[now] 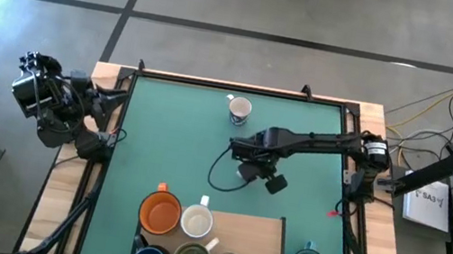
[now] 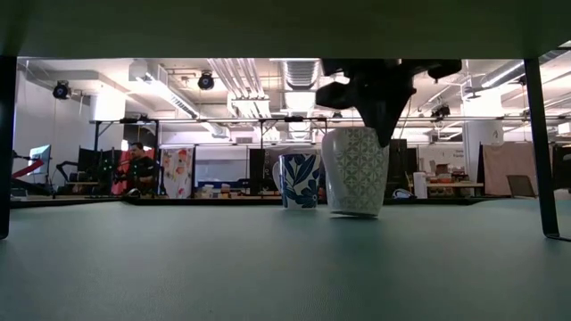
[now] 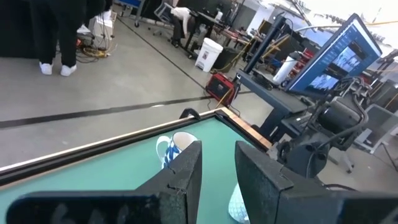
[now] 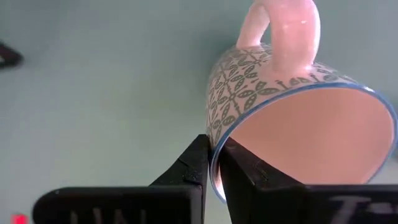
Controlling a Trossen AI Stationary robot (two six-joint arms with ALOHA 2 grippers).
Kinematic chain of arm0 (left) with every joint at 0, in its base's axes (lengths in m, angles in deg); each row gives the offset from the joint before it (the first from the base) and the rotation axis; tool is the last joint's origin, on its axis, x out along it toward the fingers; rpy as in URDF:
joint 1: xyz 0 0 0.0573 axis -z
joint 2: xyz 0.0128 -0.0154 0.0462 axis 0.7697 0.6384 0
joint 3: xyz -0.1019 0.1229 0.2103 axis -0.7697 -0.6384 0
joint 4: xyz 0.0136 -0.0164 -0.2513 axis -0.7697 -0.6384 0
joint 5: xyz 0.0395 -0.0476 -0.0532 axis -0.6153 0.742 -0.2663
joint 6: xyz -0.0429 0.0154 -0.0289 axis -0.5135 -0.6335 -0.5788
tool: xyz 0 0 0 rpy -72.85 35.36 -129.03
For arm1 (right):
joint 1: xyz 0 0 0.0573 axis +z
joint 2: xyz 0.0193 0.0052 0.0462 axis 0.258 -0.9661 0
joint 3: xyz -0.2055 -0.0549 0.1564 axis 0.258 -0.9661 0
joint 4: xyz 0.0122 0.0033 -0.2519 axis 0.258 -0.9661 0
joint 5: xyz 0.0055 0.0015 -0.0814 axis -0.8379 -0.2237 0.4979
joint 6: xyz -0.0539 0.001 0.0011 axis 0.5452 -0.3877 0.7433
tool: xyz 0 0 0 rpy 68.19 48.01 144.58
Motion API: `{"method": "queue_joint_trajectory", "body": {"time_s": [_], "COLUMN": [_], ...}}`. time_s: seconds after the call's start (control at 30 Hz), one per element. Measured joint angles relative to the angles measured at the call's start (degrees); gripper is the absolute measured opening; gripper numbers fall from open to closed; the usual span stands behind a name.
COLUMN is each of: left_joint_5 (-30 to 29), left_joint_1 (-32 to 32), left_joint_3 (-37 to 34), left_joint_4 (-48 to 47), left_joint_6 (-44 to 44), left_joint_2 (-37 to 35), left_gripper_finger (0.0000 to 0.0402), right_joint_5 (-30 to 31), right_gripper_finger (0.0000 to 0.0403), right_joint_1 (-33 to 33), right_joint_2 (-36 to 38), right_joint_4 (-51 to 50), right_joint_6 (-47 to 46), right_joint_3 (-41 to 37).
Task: Place coffee mugs
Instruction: Put the green patterned mug on the shelf
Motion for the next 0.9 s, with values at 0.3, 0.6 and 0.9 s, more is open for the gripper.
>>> {"method": "queue_joint_trajectory", "body": {"time_s": [0.3, 0.6, 0.9], "left_joint_5": [0.7, 1.9, 1.9], "left_joint_1": [0.0, 0.0, 0.0], "left_joint_3": [0.0, 0.0, 0.0], "left_joint_4": [0.0, 0.9, 1.0], "left_joint_6": [0.6, 0.6, 1.8], "left_joint_2": [0.0, 0.0, 0.0], "left_gripper_finger": [0.0079, 0.0079, 0.0079], "right_joint_5": [-0.8, -1.4, -0.3], "right_gripper_finger": [0.0094, 0.0139, 0.0148], "right_joint_1": [0.1, 0.1, -1.5], "right_joint_2": [0.0, 0.3, 0.4], "right_joint_4": [-0.3, -5.5, -4.8], "right_joint_6": [-12.1, -41.0, -76.2], "right_joint_3": [0.8, 5.8, 5.7]}}
